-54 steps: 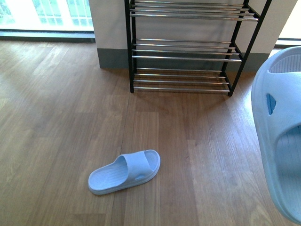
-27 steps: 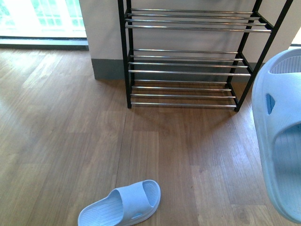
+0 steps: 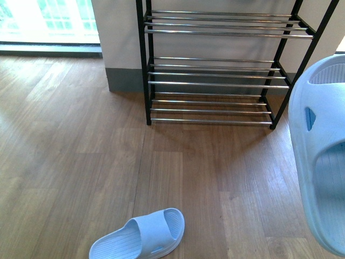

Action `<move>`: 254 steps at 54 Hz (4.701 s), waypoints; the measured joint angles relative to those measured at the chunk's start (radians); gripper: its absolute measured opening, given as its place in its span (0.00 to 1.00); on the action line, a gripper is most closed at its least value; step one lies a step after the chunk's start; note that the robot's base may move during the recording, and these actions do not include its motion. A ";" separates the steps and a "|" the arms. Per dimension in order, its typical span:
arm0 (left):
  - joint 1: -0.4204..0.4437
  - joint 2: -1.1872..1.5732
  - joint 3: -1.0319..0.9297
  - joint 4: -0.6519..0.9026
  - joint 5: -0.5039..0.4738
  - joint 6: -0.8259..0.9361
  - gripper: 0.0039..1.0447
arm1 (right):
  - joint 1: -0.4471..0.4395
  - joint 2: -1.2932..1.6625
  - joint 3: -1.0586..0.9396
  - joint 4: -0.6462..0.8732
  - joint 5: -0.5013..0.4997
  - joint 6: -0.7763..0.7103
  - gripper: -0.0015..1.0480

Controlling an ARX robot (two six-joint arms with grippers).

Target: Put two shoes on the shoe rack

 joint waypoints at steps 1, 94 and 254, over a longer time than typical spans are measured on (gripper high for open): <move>0.000 0.000 0.000 0.000 0.000 0.000 0.91 | 0.000 0.000 0.000 0.000 0.000 0.000 0.01; -0.377 2.248 0.735 0.625 -0.043 0.442 0.91 | 0.000 0.000 0.000 0.000 -0.001 0.000 0.01; -0.363 2.461 0.976 0.607 -0.163 0.469 0.01 | 0.000 0.000 0.000 0.000 -0.001 0.000 0.01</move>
